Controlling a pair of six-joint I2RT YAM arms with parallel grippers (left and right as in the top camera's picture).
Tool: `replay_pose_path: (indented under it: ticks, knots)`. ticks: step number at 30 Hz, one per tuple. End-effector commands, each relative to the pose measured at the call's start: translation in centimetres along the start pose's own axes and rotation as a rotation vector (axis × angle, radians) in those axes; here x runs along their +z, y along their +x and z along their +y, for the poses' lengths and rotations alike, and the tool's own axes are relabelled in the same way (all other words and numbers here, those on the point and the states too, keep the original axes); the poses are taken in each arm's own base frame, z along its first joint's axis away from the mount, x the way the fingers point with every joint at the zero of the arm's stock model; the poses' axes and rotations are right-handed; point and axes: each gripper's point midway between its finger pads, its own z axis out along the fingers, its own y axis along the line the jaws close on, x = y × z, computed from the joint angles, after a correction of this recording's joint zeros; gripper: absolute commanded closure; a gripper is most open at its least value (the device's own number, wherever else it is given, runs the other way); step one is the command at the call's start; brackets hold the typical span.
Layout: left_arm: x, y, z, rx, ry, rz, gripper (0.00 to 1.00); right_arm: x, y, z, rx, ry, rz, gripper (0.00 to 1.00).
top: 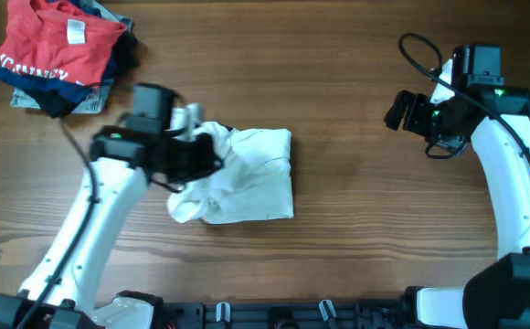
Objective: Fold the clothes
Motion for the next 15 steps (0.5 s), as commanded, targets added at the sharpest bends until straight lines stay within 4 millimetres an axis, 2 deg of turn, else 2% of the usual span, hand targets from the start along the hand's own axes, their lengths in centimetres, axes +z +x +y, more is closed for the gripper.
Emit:
replay_pose_path:
  ticks: [1,4,6,8,9,10,12,15]
  knots:
    - [3.0,0.9,-4.4,0.052,0.052,0.035,0.94,0.1,0.3,0.9,-0.026,-0.054,0.018,0.0]
    - [6.6,2.0,-6.5,0.093,0.064,0.086,0.93,0.1,0.5,0.8,-0.042,-0.052,0.025,0.0]
    - [9.1,3.1,-6.7,0.113,0.047,0.14,0.83,0.1,0.5,0.8,-0.041,-0.052,0.028,0.0]
    - [11.5,4.0,-6.3,0.121,0.024,0.19,0.83,0.1,0.6,0.9,-0.041,-0.056,0.032,0.0]
    - [12.3,4.4,-6.2,0.124,0.015,0.207,0.76,0.1,0.7,1.0,-0.041,-0.064,0.034,0.0]
    - [13.2,4.9,-5.9,0.125,0.001,0.231,0.58,0.1,0.6,1.2,-0.042,-0.073,0.033,0.0]
    - [13.5,5.2,-5.7,0.127,-0.007,0.243,0.53,0.1,0.6,1.2,-0.043,-0.074,0.03,0.0]
    - [12.3,4.7,-6.9,0.139,0.034,0.228,0.49,0.1,0.5,1.2,-0.043,-0.074,0.028,0.0]
